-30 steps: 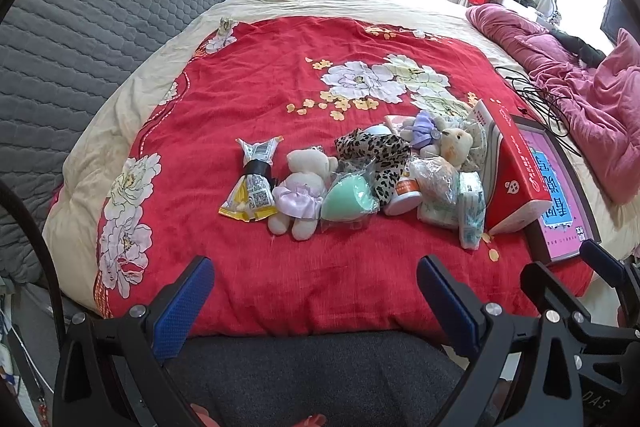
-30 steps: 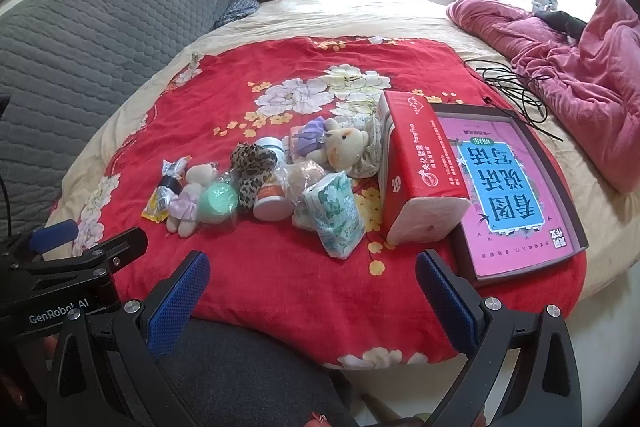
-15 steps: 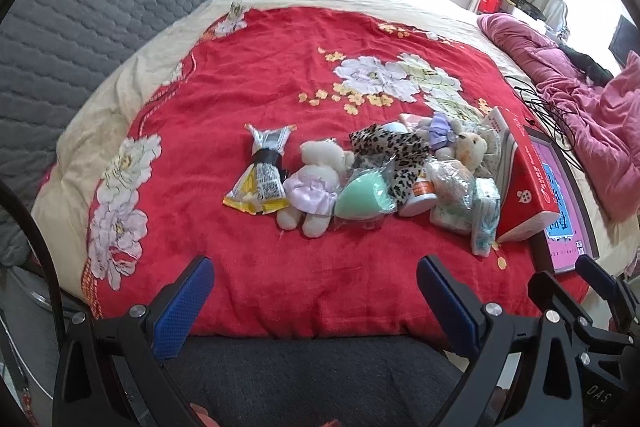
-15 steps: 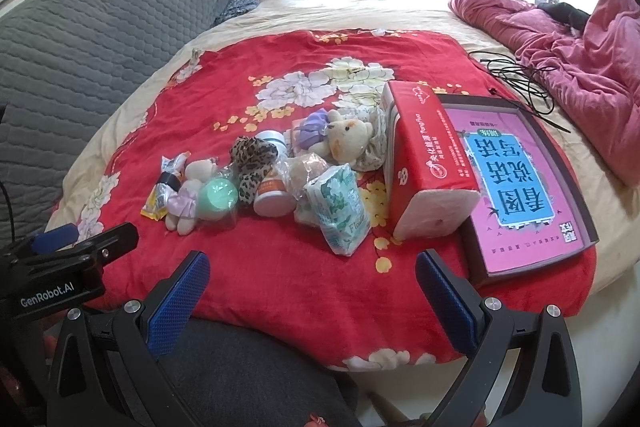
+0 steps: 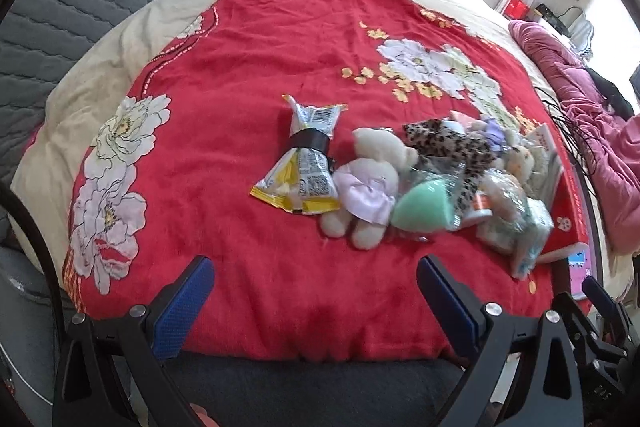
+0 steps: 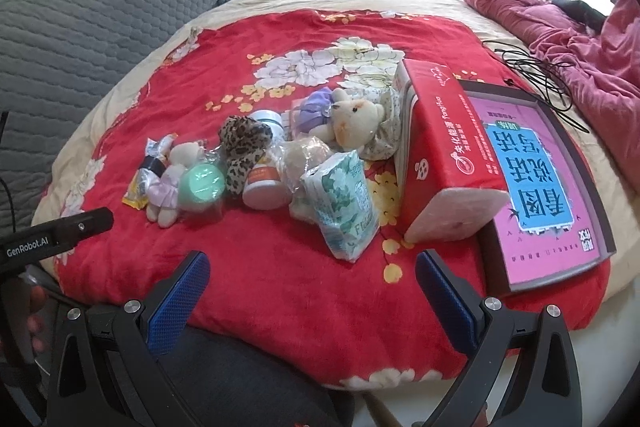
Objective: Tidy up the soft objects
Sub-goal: 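Grasp the snack bag with the left tool while the right tool grasps the tissue pack, then carry the snack bag and tissue pack with both tools over the pink tray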
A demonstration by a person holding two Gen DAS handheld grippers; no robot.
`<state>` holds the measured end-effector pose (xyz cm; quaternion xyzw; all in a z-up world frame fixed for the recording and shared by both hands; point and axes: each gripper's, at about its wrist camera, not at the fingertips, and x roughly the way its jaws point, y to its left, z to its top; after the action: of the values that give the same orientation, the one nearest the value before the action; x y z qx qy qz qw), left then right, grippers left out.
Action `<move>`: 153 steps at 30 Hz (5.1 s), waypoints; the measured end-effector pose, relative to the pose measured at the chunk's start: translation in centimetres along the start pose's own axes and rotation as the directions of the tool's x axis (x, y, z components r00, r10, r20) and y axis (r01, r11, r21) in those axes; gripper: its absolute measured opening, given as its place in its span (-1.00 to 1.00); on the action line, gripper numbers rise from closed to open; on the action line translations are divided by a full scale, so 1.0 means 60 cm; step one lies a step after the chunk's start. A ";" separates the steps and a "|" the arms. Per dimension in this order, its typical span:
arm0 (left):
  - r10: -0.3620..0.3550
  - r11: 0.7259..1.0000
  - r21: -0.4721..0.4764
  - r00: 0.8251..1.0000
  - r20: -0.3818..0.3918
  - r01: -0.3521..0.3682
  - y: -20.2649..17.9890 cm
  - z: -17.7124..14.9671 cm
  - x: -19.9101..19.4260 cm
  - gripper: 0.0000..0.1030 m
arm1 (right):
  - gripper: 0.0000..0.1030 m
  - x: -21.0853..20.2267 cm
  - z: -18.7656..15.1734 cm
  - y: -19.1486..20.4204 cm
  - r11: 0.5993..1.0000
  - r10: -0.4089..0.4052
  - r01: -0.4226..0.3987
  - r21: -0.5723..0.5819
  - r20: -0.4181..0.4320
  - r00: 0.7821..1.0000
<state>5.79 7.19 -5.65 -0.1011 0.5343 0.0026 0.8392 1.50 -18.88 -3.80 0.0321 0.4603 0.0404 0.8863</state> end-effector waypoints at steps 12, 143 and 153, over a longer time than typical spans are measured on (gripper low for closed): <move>0.057 0.998 -0.037 0.998 -0.020 -0.057 0.032 0.098 0.075 0.97 | 0.98 0.033 0.031 -0.011 0.998 0.000 0.000 -0.060 0.003 1.000; -0.081 0.808 0.571 0.987 -0.140 0.147 -0.720 -0.125 0.113 -0.27 | -0.50 -0.013 -0.015 -0.529 0.953 -0.239 0.250 0.170 -0.083 0.968; -0.067 0.791 0.599 0.990 -0.122 0.128 -0.727 -0.133 0.130 -0.25 | -0.28 0.000 -0.012 -0.545 0.954 -0.159 0.172 0.244 -0.075 0.984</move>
<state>6.90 -37.70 -8.64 0.1450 0.5403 -0.2162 0.8002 2.31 -51.38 -7.30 0.1035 0.4868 -0.0913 0.8625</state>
